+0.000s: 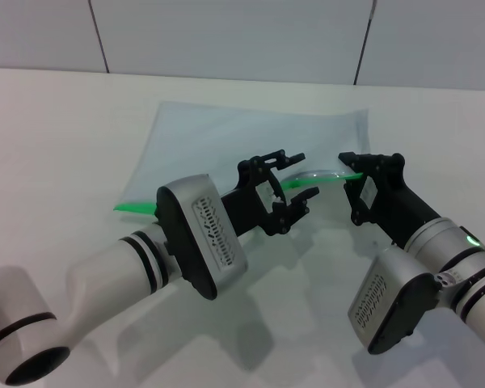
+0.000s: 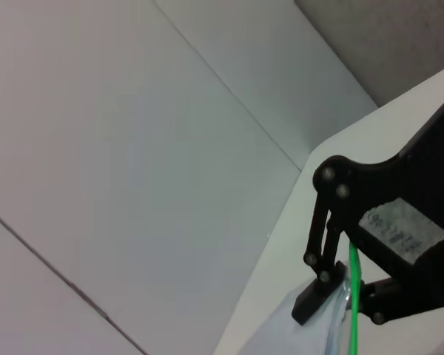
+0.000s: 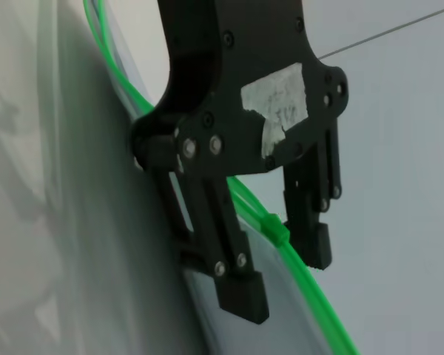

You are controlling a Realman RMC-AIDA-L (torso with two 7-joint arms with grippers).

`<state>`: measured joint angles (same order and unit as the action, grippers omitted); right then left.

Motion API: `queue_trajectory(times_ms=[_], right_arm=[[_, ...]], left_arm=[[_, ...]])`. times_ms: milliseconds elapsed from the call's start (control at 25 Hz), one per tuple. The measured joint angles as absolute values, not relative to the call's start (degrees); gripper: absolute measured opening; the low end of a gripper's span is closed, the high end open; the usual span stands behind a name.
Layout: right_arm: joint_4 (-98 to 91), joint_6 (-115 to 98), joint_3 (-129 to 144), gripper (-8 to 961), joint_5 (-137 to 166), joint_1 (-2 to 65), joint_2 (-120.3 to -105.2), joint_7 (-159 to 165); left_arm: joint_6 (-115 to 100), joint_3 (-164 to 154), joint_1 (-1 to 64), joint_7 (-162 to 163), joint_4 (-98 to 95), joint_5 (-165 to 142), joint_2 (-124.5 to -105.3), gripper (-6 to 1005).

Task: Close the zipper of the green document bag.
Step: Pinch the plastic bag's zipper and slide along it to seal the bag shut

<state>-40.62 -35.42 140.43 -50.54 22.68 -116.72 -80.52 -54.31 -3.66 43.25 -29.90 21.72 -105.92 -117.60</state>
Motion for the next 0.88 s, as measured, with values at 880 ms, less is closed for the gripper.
queue_trajectory(times_ms=[880], right_arm=[[-40.16, -35.42, 140.24, 46, -50.53, 22.38, -116.72, -80.55]], left_arm=[[-59.44, -2.11, 40.16, -37.99, 23.41, -105.03, -117.52, 237]])
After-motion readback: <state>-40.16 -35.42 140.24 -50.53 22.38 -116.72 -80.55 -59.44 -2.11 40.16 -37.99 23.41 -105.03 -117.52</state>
